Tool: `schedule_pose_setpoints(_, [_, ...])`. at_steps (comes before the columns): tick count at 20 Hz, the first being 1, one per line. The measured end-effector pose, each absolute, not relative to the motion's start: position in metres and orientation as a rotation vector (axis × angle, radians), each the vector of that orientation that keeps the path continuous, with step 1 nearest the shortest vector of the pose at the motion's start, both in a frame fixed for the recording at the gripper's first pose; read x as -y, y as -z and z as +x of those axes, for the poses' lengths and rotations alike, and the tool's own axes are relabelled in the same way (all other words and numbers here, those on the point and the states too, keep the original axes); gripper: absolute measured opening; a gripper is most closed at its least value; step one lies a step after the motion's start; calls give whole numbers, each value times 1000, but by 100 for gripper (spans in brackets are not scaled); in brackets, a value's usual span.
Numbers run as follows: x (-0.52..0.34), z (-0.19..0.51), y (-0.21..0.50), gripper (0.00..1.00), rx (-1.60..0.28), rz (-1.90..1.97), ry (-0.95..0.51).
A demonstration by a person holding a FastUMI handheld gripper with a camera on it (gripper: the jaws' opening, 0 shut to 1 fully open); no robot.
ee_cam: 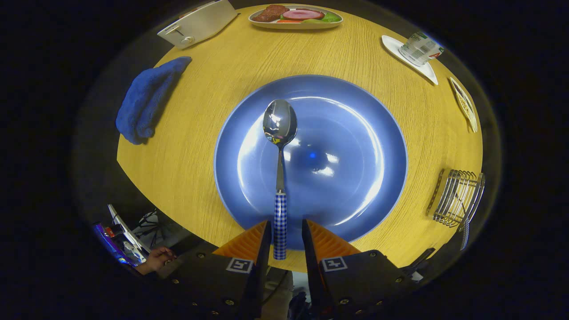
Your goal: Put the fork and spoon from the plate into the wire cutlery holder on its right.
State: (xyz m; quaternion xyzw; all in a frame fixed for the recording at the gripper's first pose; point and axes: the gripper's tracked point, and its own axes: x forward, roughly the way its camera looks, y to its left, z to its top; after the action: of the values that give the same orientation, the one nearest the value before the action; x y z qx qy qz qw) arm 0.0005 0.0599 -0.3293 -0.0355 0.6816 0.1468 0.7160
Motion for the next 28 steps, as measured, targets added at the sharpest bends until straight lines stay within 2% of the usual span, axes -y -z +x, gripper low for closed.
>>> schedule_pose_setpoints(2, [-54, 0, 334, 18, -1517, -116, -313])
schedule_pose_setpoints(5, [-55, 1, 327, 19, -1507, -109, -328])
schedule_pose_setpoints(6, [-55, -1, 340, 6, -1533, -114, -342])
schedule_pose_setpoints(12, [-36, -6, 328, 6, -1559, -251, -413])
schedule_pose_setpoints(21, [6, -15, 294, 6, -1593, -294, -422])
schedule_pose_setpoints(28, [62, -27, 270, 6, -1652, -222, -347])
